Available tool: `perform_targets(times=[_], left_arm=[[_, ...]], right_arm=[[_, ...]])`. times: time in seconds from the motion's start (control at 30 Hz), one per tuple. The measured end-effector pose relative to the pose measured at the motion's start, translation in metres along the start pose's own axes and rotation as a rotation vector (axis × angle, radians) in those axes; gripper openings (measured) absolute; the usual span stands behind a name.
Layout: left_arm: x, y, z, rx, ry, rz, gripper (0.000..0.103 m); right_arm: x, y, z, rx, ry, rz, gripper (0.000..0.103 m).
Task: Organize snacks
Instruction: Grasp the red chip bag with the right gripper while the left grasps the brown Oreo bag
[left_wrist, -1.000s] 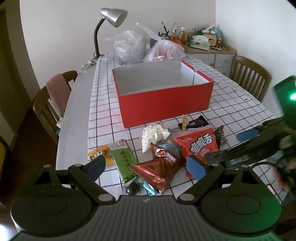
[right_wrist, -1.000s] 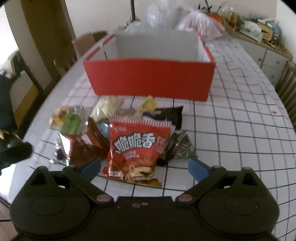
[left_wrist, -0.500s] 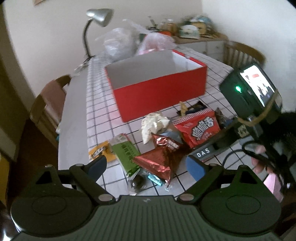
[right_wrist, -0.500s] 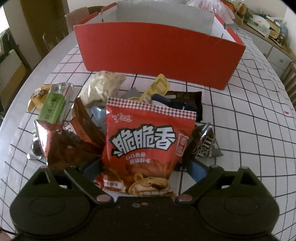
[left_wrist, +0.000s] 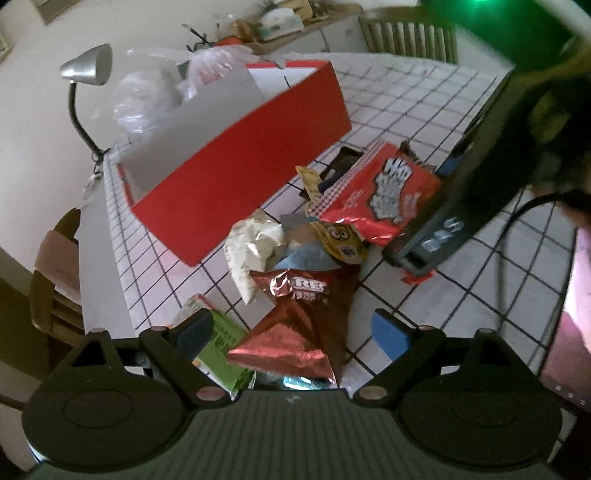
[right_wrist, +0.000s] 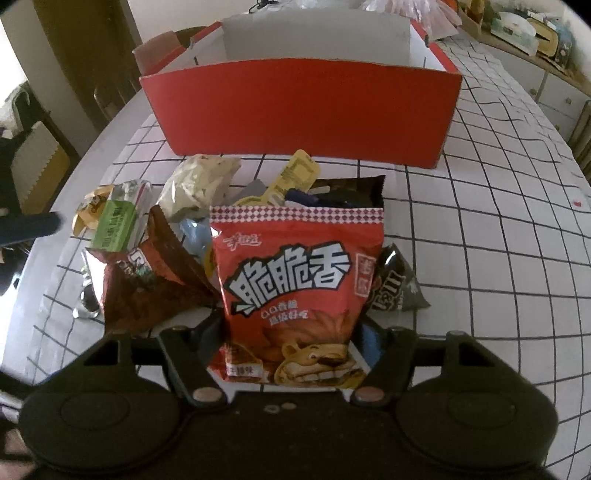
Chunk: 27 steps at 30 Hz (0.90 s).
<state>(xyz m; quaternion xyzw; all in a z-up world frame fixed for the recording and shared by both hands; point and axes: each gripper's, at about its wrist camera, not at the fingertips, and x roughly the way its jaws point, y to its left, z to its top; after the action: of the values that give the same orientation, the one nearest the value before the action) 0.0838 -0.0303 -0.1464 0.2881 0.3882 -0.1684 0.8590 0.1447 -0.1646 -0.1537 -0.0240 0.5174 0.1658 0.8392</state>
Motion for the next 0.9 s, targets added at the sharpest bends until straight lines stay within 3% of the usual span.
perform_targets(times=[0.23, 0.37, 0.57, 0.9], left_arm=[[0.033, -0.003, 0.004, 0.033, 0.082, -0.021, 0.069], [0.039, -0.005, 0.006, 0.048, 0.100, -0.034, 0.065], [0.041, -0.004, 0.010, -0.001, 0.120, -0.046, 0.047], [0.029, 0.014, 0.012, -0.189, 0.123, -0.073, 0.045]], right_arm=[[-0.013, -0.011, -0.005, 0.023, -0.005, 0.038, 0.071], [-0.015, -0.012, -0.006, 0.027, -0.007, 0.048, 0.071], [-0.019, -0.012, -0.006, 0.024, -0.020, 0.045, 0.071], [-0.031, -0.009, -0.003, 0.015, -0.047, 0.032, 0.071]])
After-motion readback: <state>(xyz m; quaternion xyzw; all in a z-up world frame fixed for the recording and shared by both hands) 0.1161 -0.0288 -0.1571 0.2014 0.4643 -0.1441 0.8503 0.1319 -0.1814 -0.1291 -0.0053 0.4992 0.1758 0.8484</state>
